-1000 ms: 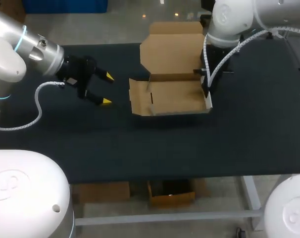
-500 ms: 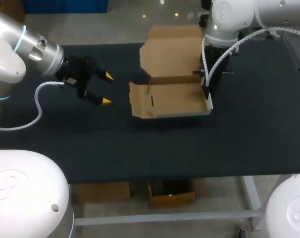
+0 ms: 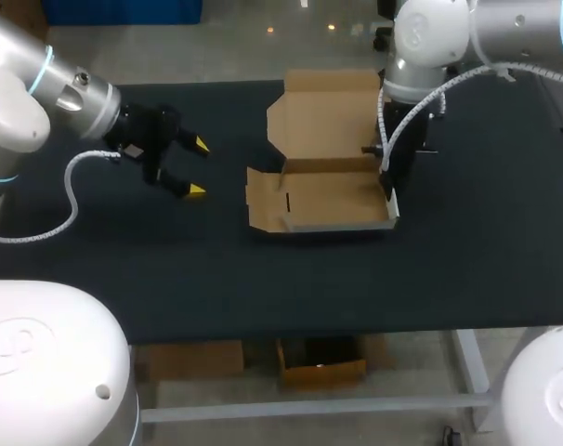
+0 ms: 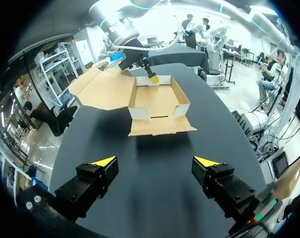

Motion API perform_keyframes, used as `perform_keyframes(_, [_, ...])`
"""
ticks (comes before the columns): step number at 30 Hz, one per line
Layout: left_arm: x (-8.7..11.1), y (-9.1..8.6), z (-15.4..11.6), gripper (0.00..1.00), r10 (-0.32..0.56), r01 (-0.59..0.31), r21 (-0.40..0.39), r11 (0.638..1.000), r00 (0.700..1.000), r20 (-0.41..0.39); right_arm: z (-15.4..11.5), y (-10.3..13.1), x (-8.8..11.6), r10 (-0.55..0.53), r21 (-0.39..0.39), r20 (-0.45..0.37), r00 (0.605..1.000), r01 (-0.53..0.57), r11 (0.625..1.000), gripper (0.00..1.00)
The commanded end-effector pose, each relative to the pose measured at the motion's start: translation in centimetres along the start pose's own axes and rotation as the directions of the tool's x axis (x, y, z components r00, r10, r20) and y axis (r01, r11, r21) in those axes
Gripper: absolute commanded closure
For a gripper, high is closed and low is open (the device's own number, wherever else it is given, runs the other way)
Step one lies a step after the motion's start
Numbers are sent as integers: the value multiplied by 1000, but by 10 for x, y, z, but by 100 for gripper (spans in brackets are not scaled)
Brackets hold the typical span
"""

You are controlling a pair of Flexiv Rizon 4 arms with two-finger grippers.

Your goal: Assemble the packaging by folding the flat box into shape, placing the metal phone stand inside, and closing the box properly

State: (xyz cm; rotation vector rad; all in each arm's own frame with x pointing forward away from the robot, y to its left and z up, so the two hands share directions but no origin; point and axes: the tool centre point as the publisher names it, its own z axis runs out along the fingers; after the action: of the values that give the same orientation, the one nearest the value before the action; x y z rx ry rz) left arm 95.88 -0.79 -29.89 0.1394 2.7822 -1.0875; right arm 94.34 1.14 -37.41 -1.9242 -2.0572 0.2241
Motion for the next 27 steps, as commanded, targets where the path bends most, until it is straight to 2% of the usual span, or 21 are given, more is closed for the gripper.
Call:
perform_keyframes(1, [-6,0,-1,0,2,-2,-10,1000,1000,-24,8,1,1,-5,1,-10,1000,5,1000,100])
perform_keyframes(14, [-6,0,-1,0,2,-2,-10,1000,1000,-24,20,-3,13,1,102,45,999,-6,995,100])
perform_keyframes(27, [-6,0,-1,0,2,-2,-10,1000,1000,-24,35,-5,9,11,111,29,1000,-14,994,100])
